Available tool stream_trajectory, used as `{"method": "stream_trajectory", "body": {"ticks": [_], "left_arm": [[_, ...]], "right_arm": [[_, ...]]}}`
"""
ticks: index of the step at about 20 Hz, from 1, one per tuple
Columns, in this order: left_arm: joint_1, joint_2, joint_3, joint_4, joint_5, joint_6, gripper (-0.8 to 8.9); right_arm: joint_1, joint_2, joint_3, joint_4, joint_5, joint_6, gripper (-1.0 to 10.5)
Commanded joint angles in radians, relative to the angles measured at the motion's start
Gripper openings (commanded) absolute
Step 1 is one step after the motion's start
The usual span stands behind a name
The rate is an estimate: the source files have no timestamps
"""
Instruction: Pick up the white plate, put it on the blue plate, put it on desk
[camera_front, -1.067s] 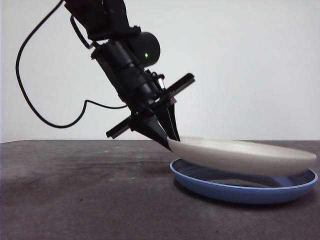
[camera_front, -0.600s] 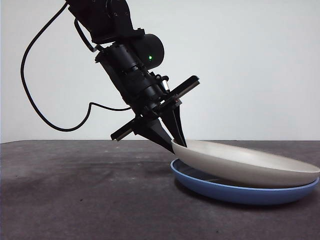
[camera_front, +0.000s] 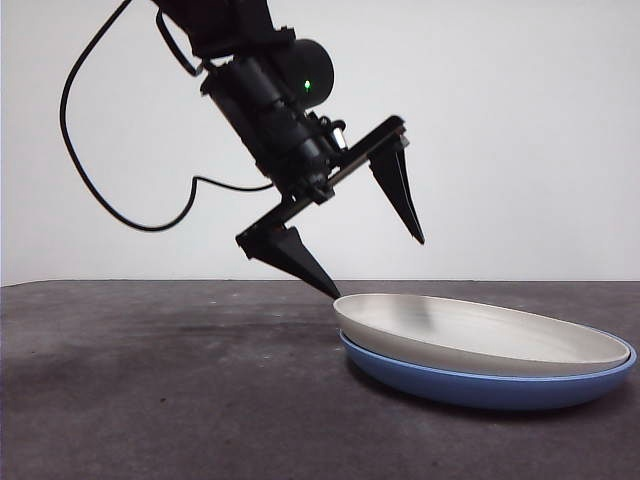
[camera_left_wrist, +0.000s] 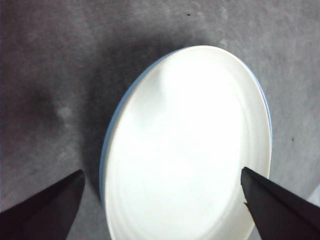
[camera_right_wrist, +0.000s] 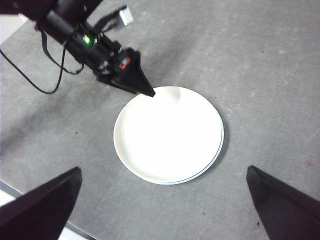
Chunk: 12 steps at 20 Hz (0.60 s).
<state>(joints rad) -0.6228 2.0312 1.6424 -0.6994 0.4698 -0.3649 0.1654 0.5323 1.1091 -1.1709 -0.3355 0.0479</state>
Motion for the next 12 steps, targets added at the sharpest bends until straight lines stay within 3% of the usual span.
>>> {"method": "stream_trajectory", "body": {"ticks": [1,6,12], "left_arm": [[0.002,0.024,0.070,-0.077,-0.002,0.071,5.07],[0.009,0.000,0.176,-0.271,-0.002,0.193,5.07],[0.009,-0.137,0.183,-0.386,-0.003,0.272,5.07]], "right_arm": [[0.003,0.001,0.019,0.002,-0.001,-0.010,5.9],[0.003,0.001,0.019,-0.005,-0.001,-0.006,5.9],[0.003,0.001,0.018,-0.012,-0.001,0.002,5.9]]}}
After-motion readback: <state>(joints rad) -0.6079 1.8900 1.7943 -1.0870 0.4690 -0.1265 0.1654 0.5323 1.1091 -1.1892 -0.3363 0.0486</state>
